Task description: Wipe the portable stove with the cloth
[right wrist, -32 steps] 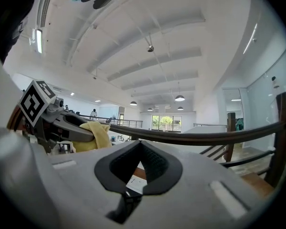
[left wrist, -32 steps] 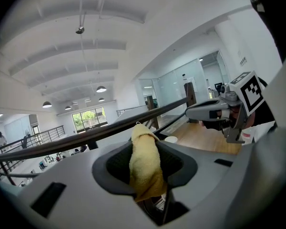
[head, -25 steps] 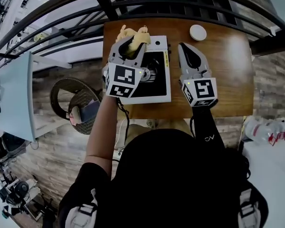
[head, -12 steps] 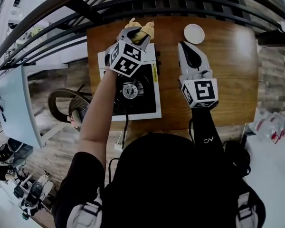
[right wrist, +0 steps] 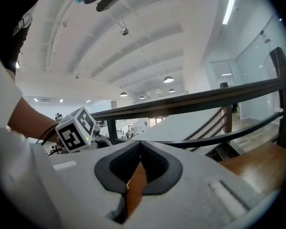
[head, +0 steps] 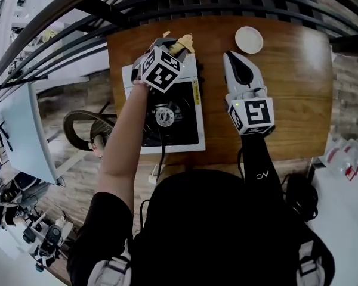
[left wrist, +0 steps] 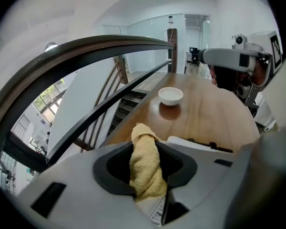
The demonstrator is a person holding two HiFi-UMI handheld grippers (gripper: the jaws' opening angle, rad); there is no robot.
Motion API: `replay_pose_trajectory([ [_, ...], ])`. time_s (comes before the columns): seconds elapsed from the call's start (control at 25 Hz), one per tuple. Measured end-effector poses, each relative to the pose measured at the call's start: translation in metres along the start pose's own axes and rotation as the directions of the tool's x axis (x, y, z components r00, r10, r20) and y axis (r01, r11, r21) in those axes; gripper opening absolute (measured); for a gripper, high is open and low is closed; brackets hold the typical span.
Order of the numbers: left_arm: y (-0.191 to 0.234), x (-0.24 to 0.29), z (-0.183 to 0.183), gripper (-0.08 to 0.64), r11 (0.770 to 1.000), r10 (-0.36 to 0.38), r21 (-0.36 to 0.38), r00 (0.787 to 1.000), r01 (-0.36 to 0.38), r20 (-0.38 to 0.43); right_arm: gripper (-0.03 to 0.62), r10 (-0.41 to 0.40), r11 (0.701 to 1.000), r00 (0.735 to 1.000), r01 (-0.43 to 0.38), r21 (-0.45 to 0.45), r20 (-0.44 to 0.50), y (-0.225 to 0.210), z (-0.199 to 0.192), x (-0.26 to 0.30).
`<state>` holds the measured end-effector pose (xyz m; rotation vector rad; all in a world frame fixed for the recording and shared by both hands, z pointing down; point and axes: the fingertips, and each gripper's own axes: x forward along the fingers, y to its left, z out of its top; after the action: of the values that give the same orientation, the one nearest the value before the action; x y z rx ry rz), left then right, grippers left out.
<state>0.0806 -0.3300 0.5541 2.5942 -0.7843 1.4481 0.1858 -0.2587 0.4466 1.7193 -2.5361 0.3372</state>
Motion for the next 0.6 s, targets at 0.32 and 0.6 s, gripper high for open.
replay_pose_trajectory([
  [0.32, 0.044, -0.041, -0.077, 0.124, 0.995, 0.084, -0.053, 0.996, -0.086, -0.042, 0.001, 0.038, 0.998, 0.999, -0.038, -0.043, 0.004, 0.043, 0.007, 0.017],
  [0.6, 0.068, -0.092, -0.153, 0.124, 0.982, 0.131, -0.122, 0.987, -0.141, -0.091, 0.002, 0.069, 0.995, 0.998, -0.069, -0.077, -0.004, 0.093, 0.015, 0.026],
])
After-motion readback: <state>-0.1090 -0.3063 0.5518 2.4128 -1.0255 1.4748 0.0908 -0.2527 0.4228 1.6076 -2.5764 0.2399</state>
